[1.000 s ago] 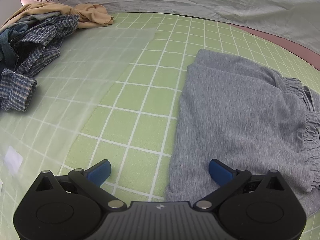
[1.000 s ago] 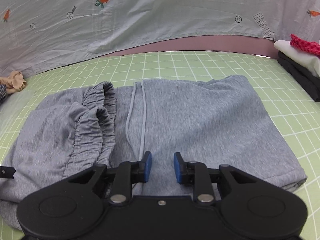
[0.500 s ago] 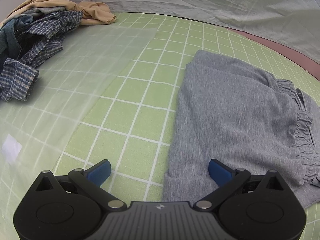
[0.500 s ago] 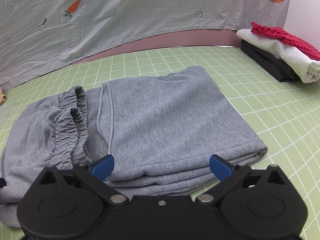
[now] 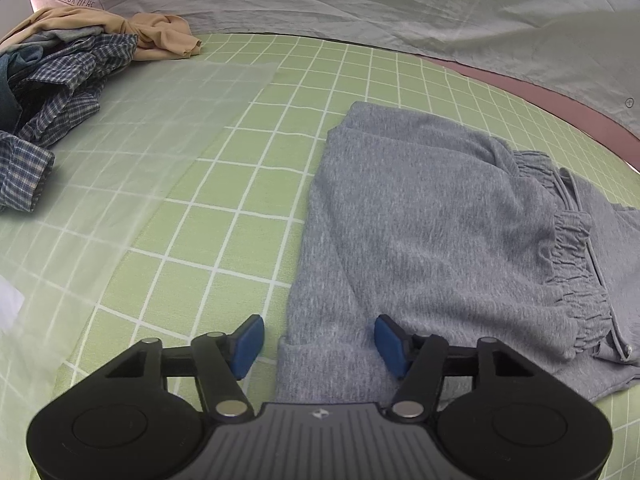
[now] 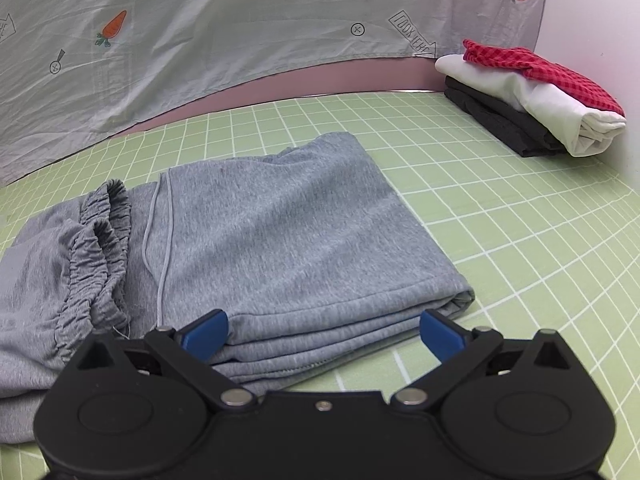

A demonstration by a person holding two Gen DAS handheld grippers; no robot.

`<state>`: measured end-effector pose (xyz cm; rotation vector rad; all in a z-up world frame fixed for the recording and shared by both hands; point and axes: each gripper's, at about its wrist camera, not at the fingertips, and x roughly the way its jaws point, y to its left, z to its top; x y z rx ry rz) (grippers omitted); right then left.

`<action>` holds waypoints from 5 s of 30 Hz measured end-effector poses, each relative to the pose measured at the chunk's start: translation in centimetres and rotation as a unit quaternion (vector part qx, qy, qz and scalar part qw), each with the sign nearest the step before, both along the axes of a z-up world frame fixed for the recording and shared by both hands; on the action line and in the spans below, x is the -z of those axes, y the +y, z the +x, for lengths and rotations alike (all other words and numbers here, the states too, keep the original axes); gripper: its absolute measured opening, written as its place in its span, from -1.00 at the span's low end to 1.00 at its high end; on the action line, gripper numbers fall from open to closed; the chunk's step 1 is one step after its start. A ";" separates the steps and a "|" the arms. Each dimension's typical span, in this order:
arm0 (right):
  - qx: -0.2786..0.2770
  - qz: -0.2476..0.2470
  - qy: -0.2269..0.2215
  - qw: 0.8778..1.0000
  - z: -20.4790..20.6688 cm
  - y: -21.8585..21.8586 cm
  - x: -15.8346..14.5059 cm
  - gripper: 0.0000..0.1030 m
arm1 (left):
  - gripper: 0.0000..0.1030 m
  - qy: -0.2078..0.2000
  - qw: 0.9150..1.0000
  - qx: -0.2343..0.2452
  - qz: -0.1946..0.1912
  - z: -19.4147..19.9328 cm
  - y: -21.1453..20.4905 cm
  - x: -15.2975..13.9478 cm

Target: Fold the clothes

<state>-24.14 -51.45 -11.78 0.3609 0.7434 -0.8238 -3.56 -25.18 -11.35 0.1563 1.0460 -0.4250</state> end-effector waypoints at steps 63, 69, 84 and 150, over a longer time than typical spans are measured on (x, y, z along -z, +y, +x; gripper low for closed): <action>-0.160 0.113 -0.110 0.974 2.4 -12.6 0.0 0.17 | 0.45 -0.011 0.997 -0.010 -0.076 -8.2 -18.2 -2.4; -0.178 0.161 -0.117 0.964 4.3 -12.3 1.4 -0.20 | 0.48 0.010 0.995 -0.025 -0.099 -7.6 -17.2 -1.8; -0.178 0.011 -0.152 0.972 1.7 -11.7 -5.1 -0.91 | 0.50 -0.002 0.994 0.003 -0.108 -8.4 -18.5 -2.6; -0.106 0.032 -0.110 0.988 -18.2 -18.3 -13.9 -0.54 | -0.47 0.054 0.944 0.233 -0.227 -25.8 -33.8 -12.9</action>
